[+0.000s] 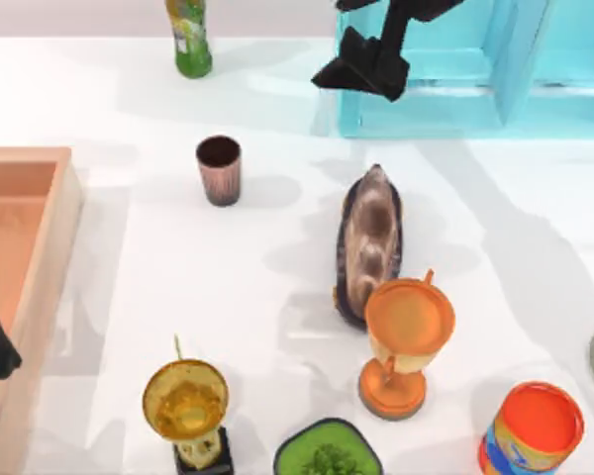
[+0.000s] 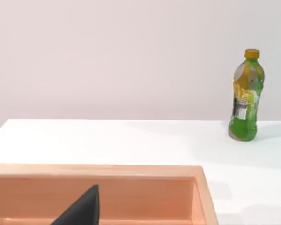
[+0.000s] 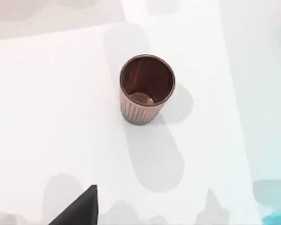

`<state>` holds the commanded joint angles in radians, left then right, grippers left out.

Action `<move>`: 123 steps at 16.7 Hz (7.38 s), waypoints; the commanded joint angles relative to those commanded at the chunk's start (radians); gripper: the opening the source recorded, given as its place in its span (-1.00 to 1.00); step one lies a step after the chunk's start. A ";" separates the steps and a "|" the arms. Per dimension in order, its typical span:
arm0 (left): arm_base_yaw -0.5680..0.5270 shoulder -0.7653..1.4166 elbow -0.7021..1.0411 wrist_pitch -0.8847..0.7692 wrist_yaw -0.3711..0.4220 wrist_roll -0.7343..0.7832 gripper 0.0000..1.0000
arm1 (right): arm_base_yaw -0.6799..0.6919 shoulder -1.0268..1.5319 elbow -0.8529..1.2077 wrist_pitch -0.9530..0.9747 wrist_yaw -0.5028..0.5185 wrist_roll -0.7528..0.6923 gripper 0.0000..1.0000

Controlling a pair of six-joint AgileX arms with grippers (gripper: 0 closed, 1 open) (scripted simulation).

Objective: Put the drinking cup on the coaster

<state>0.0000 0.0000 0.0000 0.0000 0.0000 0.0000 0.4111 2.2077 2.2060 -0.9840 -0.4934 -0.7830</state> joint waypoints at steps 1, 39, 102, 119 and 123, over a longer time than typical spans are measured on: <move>0.000 0.000 0.000 0.000 0.000 0.000 1.00 | 0.014 0.080 0.081 -0.035 -0.017 -0.027 1.00; 0.000 0.000 0.000 0.000 0.000 0.000 1.00 | 0.174 0.729 0.692 -0.092 -0.050 -0.042 -0.51; 0.000 0.000 0.000 0.000 0.000 0.000 1.00 | -0.373 -0.998 -1.841 0.943 0.535 0.819 -1.00; 0.000 0.000 0.000 0.000 0.000 0.000 1.00 | -0.373 -0.998 -1.841 0.943 0.535 0.819 1.00; 0.000 0.000 0.000 0.000 0.000 0.000 1.00 | -0.373 -0.998 -1.841 0.943 0.535 0.819 1.00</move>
